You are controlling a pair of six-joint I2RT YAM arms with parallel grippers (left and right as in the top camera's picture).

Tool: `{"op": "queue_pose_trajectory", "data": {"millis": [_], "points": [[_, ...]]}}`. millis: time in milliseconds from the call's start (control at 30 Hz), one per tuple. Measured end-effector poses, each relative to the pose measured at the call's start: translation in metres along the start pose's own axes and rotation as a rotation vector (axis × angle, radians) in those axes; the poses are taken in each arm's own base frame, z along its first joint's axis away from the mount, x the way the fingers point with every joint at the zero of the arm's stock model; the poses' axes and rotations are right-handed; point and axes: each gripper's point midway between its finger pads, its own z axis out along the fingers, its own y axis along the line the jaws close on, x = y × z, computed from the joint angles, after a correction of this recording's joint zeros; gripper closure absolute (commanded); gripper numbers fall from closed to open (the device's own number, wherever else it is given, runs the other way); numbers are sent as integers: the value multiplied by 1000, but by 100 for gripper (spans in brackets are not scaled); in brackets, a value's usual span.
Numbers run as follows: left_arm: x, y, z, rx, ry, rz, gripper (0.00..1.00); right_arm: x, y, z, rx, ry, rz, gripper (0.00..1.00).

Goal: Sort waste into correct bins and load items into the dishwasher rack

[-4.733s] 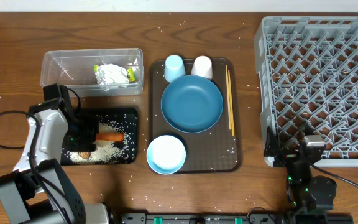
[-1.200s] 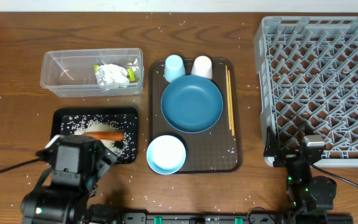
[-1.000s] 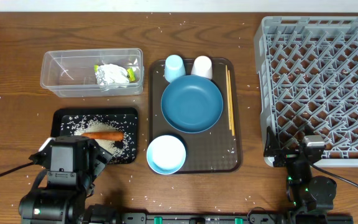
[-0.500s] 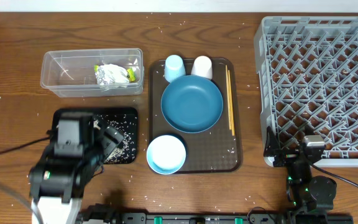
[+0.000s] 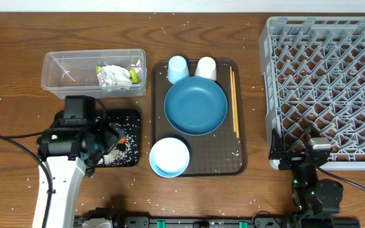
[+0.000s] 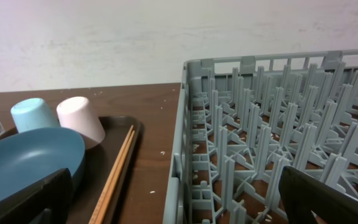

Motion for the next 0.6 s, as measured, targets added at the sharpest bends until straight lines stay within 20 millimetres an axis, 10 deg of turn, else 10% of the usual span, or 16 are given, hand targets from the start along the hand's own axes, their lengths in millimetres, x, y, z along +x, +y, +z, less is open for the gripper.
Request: {"op": "queue_pose_trajectory", "data": {"millis": [600], "points": [[-30,67,-3,-108,5,-345,2,0,0,0,0,0,0,1]]}}
